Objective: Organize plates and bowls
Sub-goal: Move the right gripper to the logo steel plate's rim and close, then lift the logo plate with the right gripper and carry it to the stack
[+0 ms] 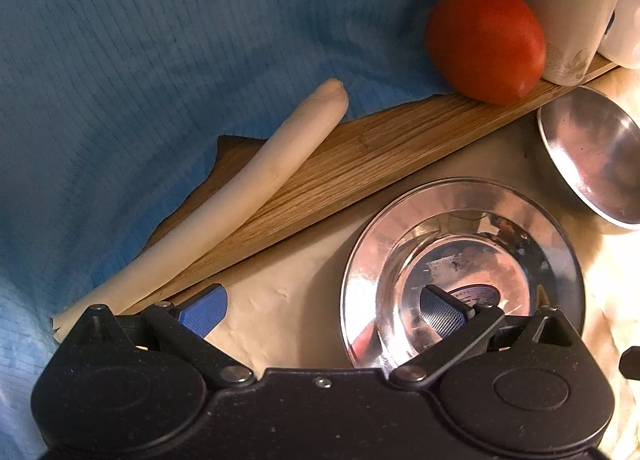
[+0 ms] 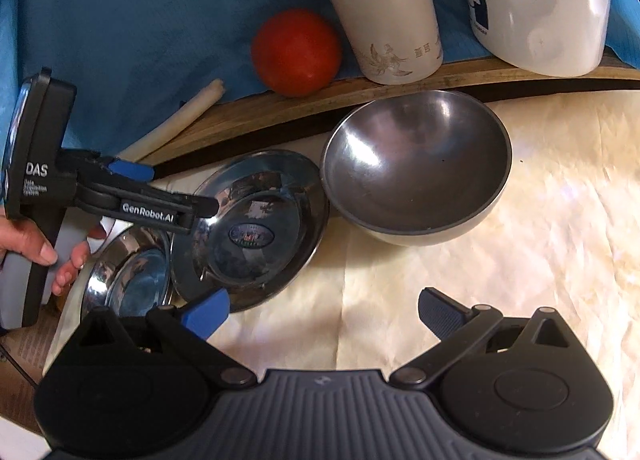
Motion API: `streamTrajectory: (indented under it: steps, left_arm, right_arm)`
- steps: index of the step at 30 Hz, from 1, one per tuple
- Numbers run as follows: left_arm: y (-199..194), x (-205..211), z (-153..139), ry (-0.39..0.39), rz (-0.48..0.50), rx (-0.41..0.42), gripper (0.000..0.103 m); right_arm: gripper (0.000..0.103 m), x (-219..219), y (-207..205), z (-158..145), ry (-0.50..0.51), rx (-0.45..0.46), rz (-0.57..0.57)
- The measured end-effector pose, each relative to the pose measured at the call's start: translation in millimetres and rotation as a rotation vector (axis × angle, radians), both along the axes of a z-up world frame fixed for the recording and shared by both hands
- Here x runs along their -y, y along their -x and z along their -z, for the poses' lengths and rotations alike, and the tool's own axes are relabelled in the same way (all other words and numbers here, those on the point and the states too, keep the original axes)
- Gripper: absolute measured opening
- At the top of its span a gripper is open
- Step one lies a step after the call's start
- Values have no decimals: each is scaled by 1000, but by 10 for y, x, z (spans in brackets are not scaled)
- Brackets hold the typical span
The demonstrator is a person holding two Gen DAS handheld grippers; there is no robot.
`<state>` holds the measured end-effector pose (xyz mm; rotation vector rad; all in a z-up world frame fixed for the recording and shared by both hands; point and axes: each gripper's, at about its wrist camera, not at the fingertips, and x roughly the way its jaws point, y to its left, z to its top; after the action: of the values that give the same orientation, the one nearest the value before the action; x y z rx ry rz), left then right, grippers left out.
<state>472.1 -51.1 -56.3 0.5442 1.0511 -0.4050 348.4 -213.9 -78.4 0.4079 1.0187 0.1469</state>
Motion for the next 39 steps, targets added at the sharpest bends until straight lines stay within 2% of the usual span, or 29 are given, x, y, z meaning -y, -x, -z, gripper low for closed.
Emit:
streamTrajectory:
  steps: [13, 19, 27, 32, 35, 39]
  left_arm:
    - [-116, 47, 166, -14, -11, -32, 102]
    - [-112, 24, 135, -5, -9, -38, 102]
    - [-84, 62, 111, -4, 8, -33, 102]
    - [-32, 54, 78, 7, 21, -38, 95]
    - [-21, 33, 61, 12, 28, -44, 85]
    - [5, 48, 32, 28, 33, -58, 76]
  right_arm:
    - [95, -121, -110, 123, -16, -18, -3]
    - [93, -124, -145, 129, -12, -14, 8]
    - [82, -121, -191, 179, -11, -19, 25]
    - [76, -141, -214, 199, -18, -15, 25]
    - [65, -161, -236, 209, -12, -17, 22]
    - [58, -166, -254, 212, -9, -22, 23]
